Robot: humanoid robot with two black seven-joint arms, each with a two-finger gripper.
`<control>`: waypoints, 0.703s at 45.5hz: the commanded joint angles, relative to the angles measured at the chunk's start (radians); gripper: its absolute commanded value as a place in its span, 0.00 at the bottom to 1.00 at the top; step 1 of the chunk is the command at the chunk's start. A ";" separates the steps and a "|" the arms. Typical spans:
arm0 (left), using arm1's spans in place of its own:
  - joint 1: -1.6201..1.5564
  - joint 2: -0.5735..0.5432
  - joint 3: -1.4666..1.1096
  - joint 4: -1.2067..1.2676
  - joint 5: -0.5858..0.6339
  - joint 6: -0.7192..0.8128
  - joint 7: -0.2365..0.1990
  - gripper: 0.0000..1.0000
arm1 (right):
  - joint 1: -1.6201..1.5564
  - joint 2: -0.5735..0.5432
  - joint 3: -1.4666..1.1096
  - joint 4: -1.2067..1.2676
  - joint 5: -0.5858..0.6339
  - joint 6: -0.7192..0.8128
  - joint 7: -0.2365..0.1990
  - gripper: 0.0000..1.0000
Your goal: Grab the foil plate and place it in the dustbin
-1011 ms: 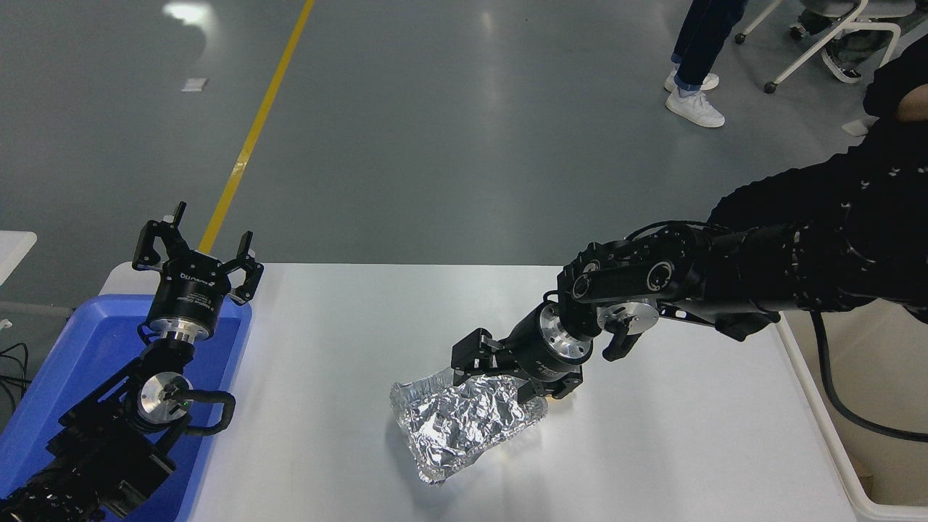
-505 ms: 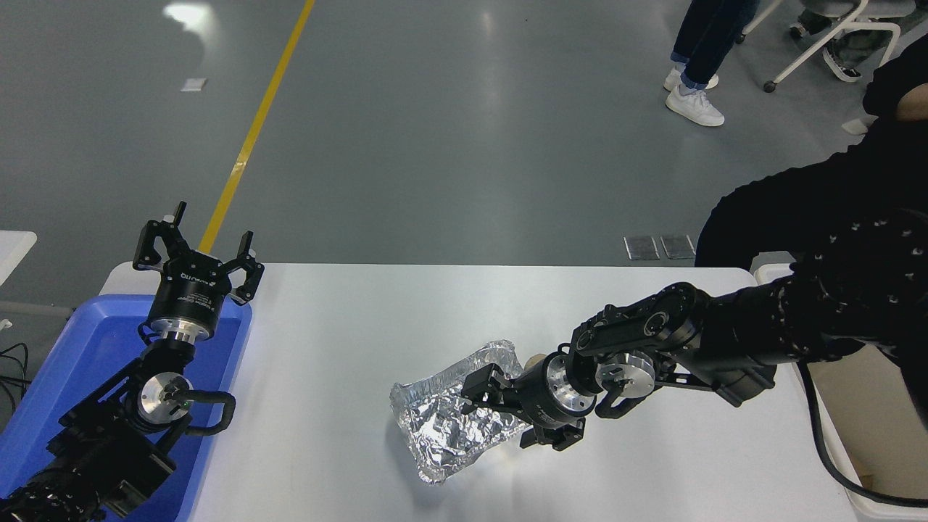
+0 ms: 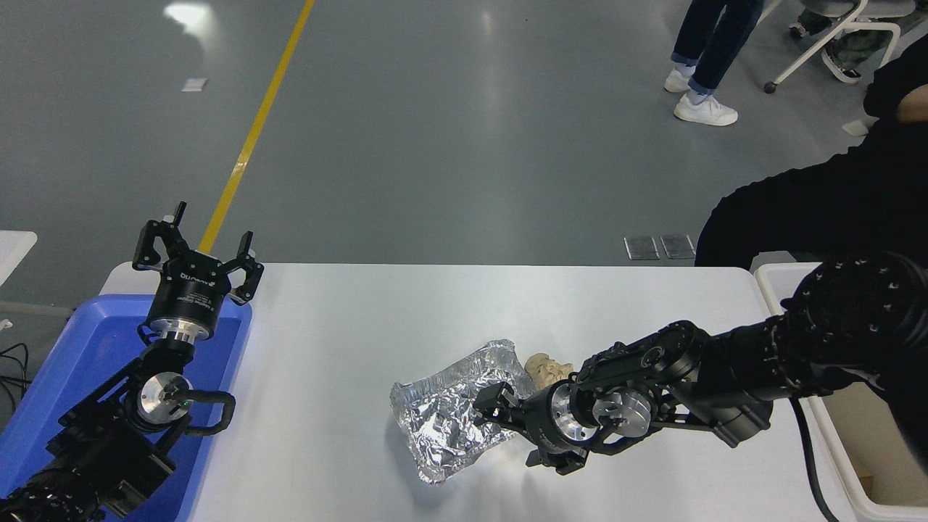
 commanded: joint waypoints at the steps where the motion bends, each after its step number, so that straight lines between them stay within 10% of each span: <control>1: 0.000 0.001 0.000 0.000 0.000 0.001 0.000 0.98 | -0.046 0.000 0.013 -0.009 0.002 -0.102 0.000 0.99; 14: 0.000 0.001 0.000 0.000 0.000 0.000 0.000 0.98 | -0.083 0.000 0.051 -0.007 -0.009 -0.172 0.006 0.86; 20: 0.000 0.001 0.000 -0.001 0.000 0.000 0.000 0.98 | -0.082 0.000 0.039 -0.007 -0.020 -0.174 0.006 0.50; 32: 0.000 -0.001 0.000 0.000 0.000 0.000 0.000 0.98 | -0.077 0.000 0.036 -0.004 -0.053 -0.174 0.006 0.16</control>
